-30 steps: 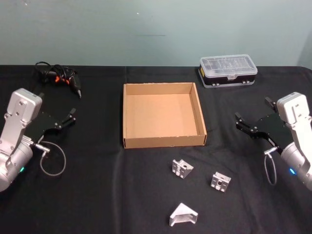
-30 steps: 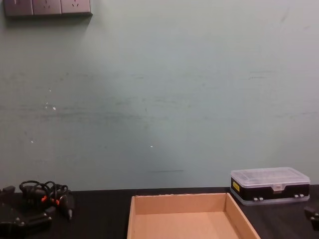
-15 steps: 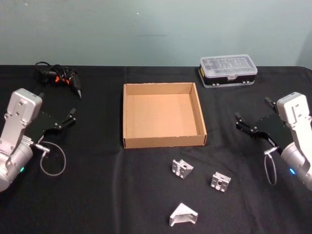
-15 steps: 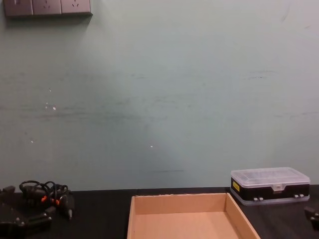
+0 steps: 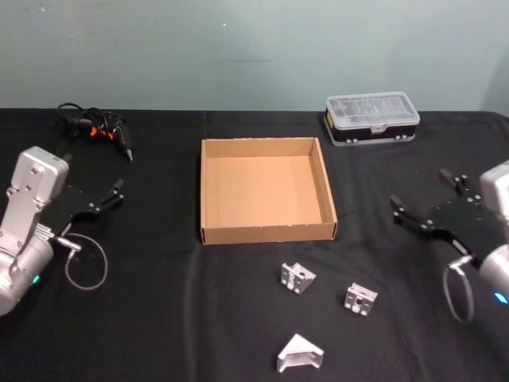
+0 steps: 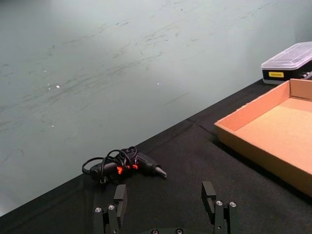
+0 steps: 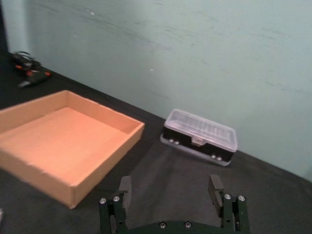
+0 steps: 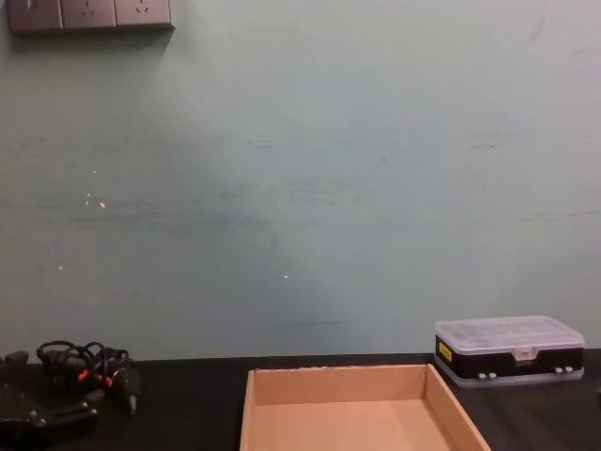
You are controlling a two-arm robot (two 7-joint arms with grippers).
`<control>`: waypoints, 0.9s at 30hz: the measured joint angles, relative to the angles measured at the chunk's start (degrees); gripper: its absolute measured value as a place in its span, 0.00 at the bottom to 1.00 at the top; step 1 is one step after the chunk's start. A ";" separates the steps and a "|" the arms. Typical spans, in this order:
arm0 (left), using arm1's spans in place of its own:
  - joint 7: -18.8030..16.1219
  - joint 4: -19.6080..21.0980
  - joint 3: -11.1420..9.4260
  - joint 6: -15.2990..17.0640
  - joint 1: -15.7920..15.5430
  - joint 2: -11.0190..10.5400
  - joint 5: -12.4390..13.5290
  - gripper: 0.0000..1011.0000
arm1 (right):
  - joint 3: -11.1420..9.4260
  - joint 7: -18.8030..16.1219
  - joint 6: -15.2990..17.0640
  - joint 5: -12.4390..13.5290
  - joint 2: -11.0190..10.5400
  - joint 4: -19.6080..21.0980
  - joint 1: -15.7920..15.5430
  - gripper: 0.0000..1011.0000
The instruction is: Use one hand to pick up the angle iron from the table and place it into the box.
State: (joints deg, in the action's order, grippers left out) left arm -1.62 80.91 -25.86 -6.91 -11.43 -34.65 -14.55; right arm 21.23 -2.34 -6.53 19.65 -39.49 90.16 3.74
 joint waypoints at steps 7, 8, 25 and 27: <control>0.00 -0.01 -0.01 0.00 0.00 0.00 0.00 0.99 | -4.54 -3.71 3.37 5.70 -5.85 9.74 -8.64 0.99; 0.00 -0.01 -0.01 0.00 0.00 0.00 0.00 0.99 | -5.24 -4.68 4.35 6.45 -7.34 11.80 -10.41 0.99; 0.00 -0.01 -0.01 0.00 0.00 0.00 0.00 0.99 | -1.28 -16.22 17.44 1.24 -16.32 21.21 -11.88 0.99; 0.00 -0.01 -0.01 0.00 0.00 0.00 0.00 0.99 | -0.46 -17.04 18.49 0.39 -15.65 20.66 -10.54 0.99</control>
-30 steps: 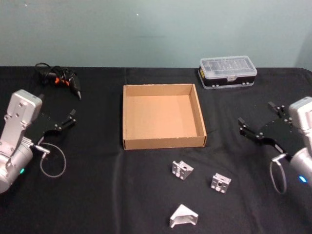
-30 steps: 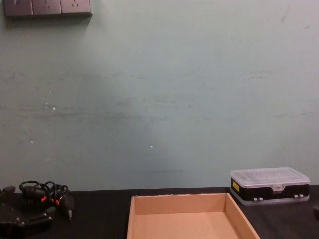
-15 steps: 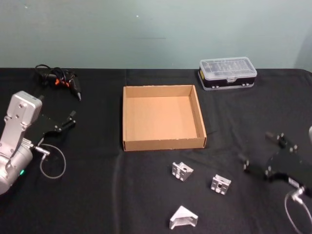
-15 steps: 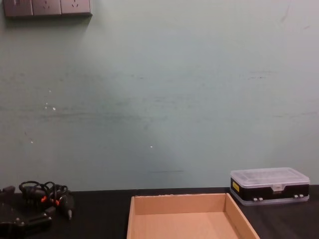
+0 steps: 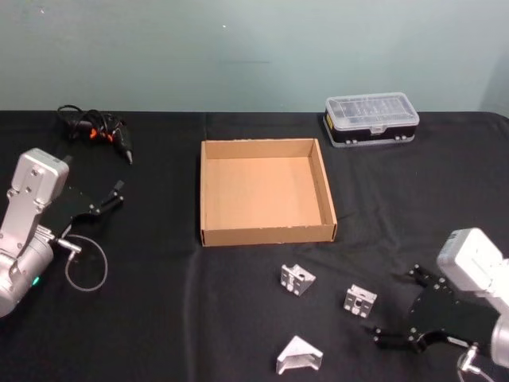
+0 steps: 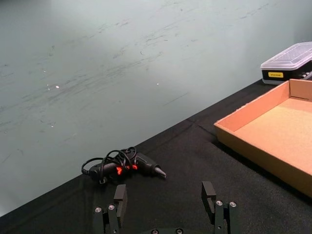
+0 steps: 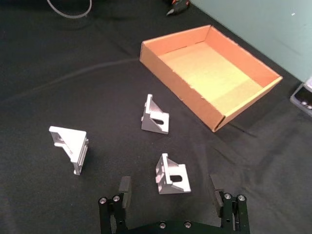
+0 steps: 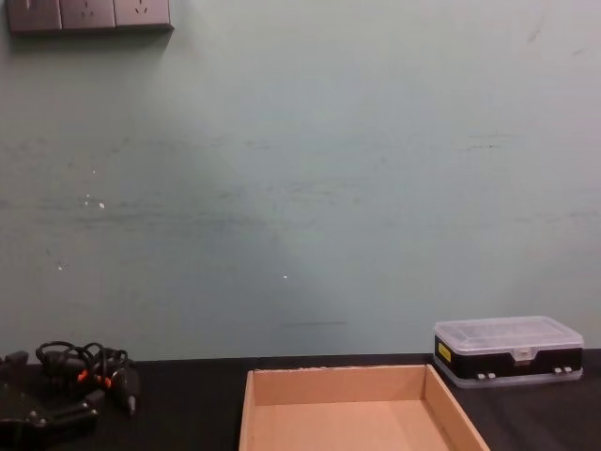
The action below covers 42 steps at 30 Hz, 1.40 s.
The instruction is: Use one hand to pick up the angle iron from the table and place it into the box.
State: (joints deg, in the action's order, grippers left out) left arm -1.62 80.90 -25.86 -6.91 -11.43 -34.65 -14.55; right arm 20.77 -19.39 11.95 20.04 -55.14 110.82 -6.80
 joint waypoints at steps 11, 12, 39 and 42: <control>0.00 0.00 0.00 0.00 0.00 0.00 0.00 0.99 | 4.33 -3.66 6.19 -3.63 6.57 -5.11 7.12 0.99; 0.00 0.00 0.00 0.00 0.00 0.00 0.01 0.99 | 4.34 -3.79 6.59 -3.53 7.03 -5.41 7.33 0.99; 0.00 0.00 0.00 0.00 0.00 0.00 0.00 0.99 | 4.32 -3.79 6.29 -3.58 6.72 -5.22 7.21 0.54; 0.00 0.00 0.00 0.00 0.00 0.00 0.00 0.99 | 4.32 -3.77 6.27 -3.60 6.71 -5.20 7.19 0.44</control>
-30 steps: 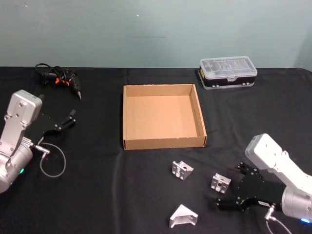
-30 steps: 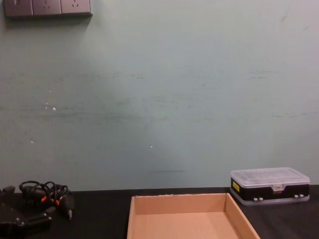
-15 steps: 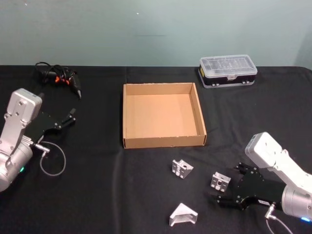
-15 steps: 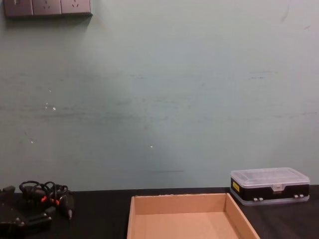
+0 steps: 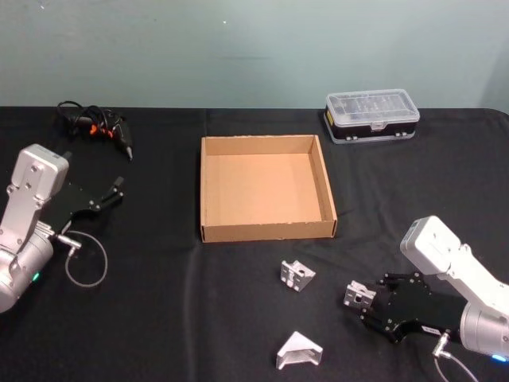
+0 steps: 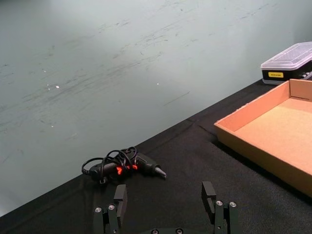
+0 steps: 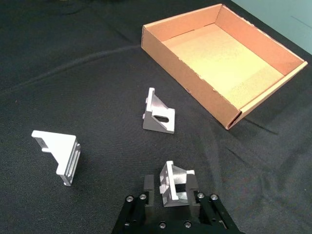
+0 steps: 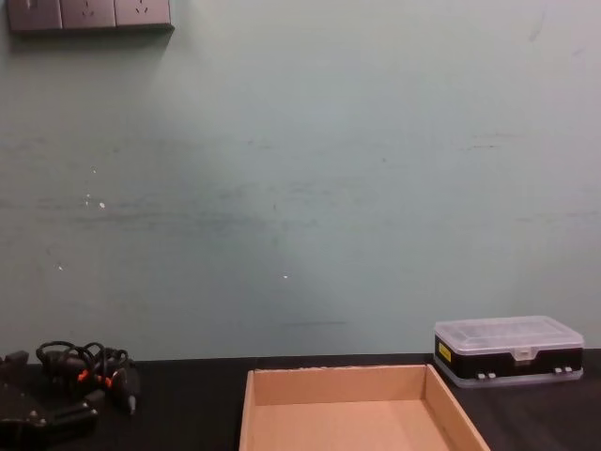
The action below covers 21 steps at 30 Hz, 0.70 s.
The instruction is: Use one hand to pick up the angle iron from the table and place it into the box.
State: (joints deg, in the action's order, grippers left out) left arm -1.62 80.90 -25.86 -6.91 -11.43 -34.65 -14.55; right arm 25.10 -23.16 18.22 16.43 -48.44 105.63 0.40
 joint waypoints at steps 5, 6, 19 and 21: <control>0.00 0.00 0.00 0.00 0.00 0.00 0.00 0.99 | 0.00 0.02 -0.03 -0.02 -0.02 0.03 -0.03 0.30; 0.00 0.00 0.00 0.00 0.00 0.00 0.00 0.99 | 0.00 0.03 -0.03 -0.02 -0.03 0.04 -0.03 0.25; 0.00 0.00 0.00 0.00 0.00 0.00 0.00 0.99 | 0.00 0.07 -0.08 -0.02 -0.08 0.06 -0.04 0.08; 0.00 0.00 0.00 0.00 0.00 0.00 0.00 0.99 | -0.47 -0.01 -0.44 0.19 0.10 0.06 -0.25 0.08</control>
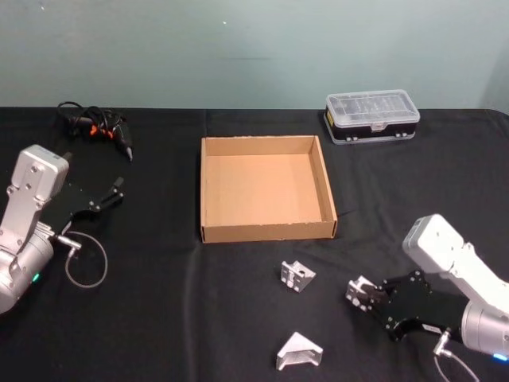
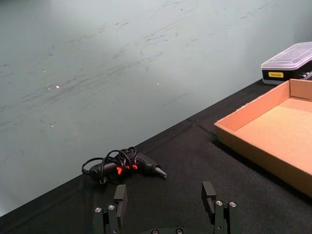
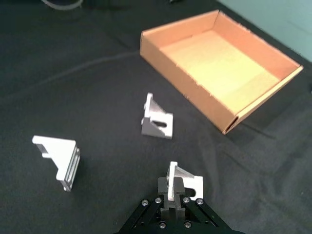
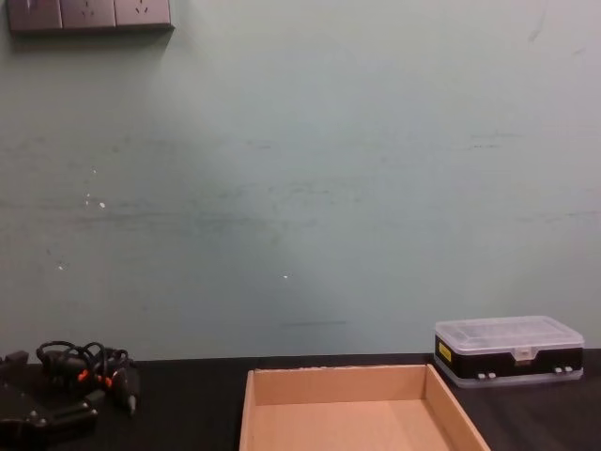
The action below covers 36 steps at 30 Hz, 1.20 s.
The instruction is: Use one hand to pick up the angle iron from the table and place it into the box.
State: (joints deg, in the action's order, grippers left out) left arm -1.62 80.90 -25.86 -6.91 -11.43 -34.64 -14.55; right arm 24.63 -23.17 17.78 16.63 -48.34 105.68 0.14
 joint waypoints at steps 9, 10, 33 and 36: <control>0.00 0.00 0.00 0.00 0.00 0.00 0.00 0.99 | -3.26 -1.20 -2.22 0.98 2.48 0.75 0.49 0.08; 0.00 0.00 0.00 0.00 0.00 0.00 0.00 0.99 | -3.42 -1.29 -2.31 0.98 2.88 0.75 0.85 0.08; 0.00 0.00 0.00 0.00 0.00 0.00 0.00 0.99 | 3.50 -4.04 -4.59 -5.36 21.22 -23.24 24.12 0.08; 0.00 0.00 0.00 0.00 0.00 0.00 0.00 0.99 | 3.83 -3.54 -5.44 -5.94 23.60 -27.19 25.98 0.08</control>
State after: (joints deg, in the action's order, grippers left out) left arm -1.62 80.90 -25.86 -6.91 -11.43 -34.64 -14.55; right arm 28.46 -26.70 12.34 10.69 -24.74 78.50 26.13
